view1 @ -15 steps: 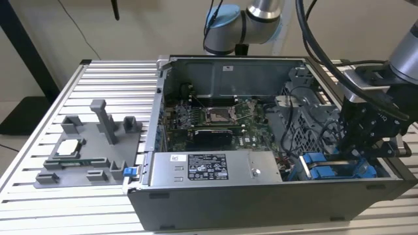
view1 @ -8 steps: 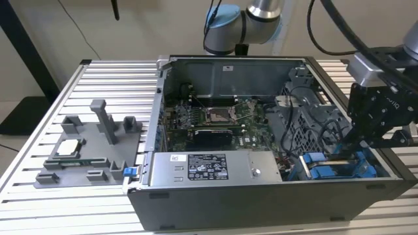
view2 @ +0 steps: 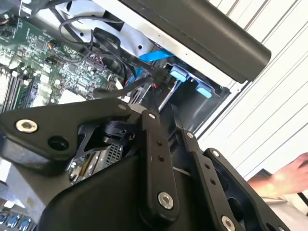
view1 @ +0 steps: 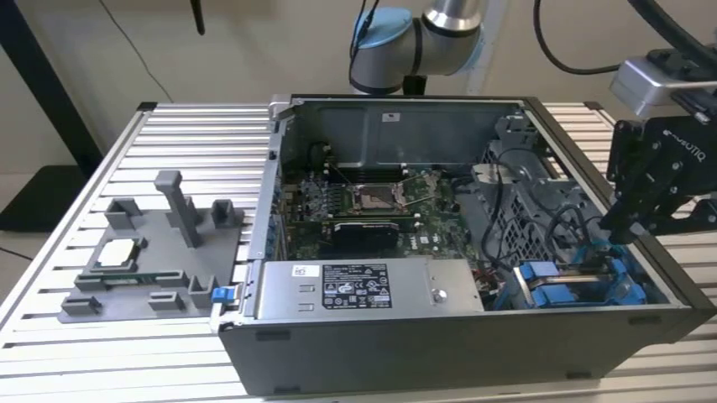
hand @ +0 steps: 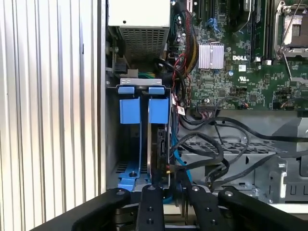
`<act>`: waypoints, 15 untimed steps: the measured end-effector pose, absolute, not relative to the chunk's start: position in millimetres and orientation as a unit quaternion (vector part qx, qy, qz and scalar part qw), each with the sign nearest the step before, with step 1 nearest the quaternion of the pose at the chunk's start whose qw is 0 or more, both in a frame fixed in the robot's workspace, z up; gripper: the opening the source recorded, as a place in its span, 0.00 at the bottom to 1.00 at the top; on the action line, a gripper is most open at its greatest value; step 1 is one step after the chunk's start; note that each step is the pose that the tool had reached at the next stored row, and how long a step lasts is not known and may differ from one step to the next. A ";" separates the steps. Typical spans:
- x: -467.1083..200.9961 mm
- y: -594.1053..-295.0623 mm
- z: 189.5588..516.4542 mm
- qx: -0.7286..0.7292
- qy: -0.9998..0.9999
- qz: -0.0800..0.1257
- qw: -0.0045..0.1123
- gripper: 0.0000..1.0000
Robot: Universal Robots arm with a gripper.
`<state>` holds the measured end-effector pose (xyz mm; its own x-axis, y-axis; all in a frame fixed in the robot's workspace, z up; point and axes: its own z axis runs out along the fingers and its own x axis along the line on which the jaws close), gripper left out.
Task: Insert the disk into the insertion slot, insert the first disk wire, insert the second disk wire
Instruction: 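Insert the first disk wire, then insert the second disk wire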
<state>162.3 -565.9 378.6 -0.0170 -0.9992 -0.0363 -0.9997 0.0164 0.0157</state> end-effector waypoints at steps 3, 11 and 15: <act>163.6 -565.3 378.7 -0.701 0.713 0.018 0.007 1.00; 179.9 -563.5 374.4 -0.701 0.713 0.019 0.007 1.00; 181.7 -559.6 374.2 -0.701 0.713 0.019 0.007 1.00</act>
